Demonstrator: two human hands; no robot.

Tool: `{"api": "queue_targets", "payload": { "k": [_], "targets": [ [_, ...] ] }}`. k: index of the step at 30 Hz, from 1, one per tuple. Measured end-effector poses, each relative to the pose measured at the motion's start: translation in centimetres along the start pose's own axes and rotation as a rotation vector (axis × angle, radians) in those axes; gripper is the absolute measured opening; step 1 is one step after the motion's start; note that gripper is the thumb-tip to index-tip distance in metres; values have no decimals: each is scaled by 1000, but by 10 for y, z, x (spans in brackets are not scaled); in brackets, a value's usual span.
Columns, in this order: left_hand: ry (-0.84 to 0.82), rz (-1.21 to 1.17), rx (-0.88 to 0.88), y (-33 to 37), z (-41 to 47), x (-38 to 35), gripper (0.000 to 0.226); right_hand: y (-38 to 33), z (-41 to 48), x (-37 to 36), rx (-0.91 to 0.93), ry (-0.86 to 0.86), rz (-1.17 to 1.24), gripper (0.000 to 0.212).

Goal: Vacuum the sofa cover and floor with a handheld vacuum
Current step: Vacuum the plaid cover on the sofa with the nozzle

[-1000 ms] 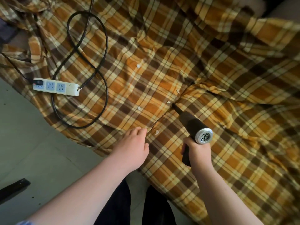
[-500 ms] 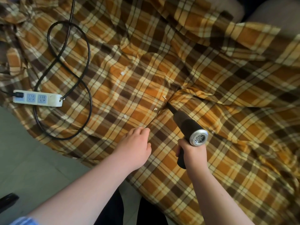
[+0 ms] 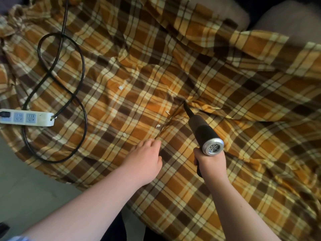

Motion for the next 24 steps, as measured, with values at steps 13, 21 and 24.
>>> {"api": "queue_targets", "payload": {
  "k": [13,21,24],
  "targets": [
    [-73,-700,408,1,11,-20,40,4,-47,-11,208,-119,-141,35],
    [-39,-1090,580,11,-3,-29,42,20,-72,-25,282,-219,-276,28],
    [-18,-1099,545,9,-2,-26,48,19,-72,-23,279,-217,-279,27]
  ]
}}
Point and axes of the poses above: each hand's wrist, its own z-axis towards the middle knuckle, its own x-axis out of the back of the hand, y = z × x, the point moved 6 cm from there along z, towards the middle knuckle, and after that the axes turned 11 degrees about y, right-handed, at the moved point
